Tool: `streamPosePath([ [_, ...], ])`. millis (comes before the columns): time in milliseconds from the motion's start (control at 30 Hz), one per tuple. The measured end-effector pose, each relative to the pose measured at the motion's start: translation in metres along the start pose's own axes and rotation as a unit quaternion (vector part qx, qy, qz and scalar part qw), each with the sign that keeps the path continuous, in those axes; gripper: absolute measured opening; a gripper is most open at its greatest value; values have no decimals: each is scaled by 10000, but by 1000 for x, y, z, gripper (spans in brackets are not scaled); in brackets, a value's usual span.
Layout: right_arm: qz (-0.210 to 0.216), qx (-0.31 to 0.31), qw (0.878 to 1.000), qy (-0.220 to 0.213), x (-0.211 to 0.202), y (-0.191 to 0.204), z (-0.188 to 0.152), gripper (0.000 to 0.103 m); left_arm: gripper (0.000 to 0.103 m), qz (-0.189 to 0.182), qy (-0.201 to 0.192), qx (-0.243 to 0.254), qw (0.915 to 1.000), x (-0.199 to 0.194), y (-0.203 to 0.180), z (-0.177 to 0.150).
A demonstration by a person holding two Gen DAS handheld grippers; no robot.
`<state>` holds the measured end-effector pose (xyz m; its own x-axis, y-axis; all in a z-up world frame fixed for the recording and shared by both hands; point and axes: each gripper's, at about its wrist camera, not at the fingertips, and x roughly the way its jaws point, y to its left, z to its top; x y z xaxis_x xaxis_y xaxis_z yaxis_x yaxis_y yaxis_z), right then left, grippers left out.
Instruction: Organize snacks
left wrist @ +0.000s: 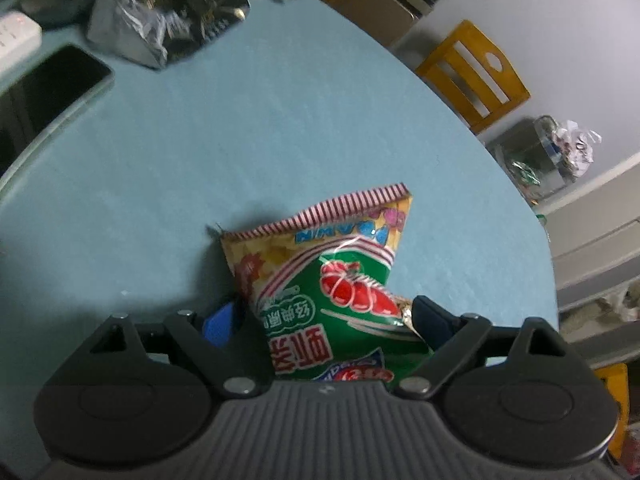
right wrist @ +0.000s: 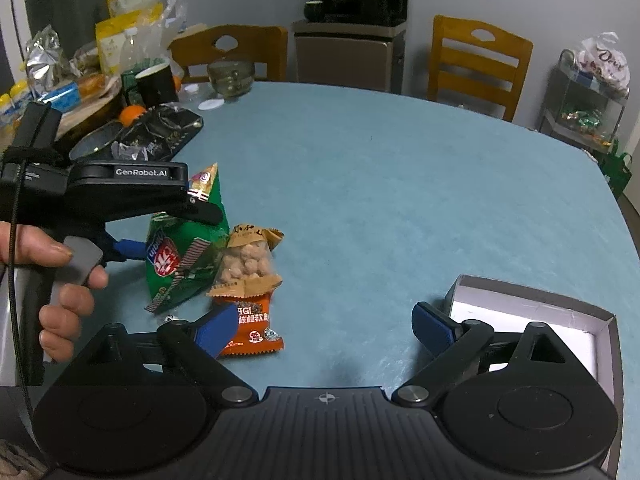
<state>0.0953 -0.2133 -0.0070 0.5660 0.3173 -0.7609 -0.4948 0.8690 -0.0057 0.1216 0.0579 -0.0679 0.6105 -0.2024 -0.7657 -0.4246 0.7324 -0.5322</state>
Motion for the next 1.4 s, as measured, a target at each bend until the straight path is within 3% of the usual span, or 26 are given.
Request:
streamPosePath([
  [133,-4,19,10000,35,3,0,2,94,69,-232,80,-32,9997,6,7,4],
  [367,73,-8,9999,91,13,4,5,94,59,-479,169,26,9987,6,13,11],
  [600,200,-119,9996,149,24,12,11,94,58,-634,101,100,9979,-5,23,15],
  [1067,397,-212,9988,188,33,28,16,96,58,-489,-4,-30,9988,-38,48,11],
  [1400,433,-269,9986,140,34,39,19,96,58,-461,-11,238,9987,-48,47,6],
])
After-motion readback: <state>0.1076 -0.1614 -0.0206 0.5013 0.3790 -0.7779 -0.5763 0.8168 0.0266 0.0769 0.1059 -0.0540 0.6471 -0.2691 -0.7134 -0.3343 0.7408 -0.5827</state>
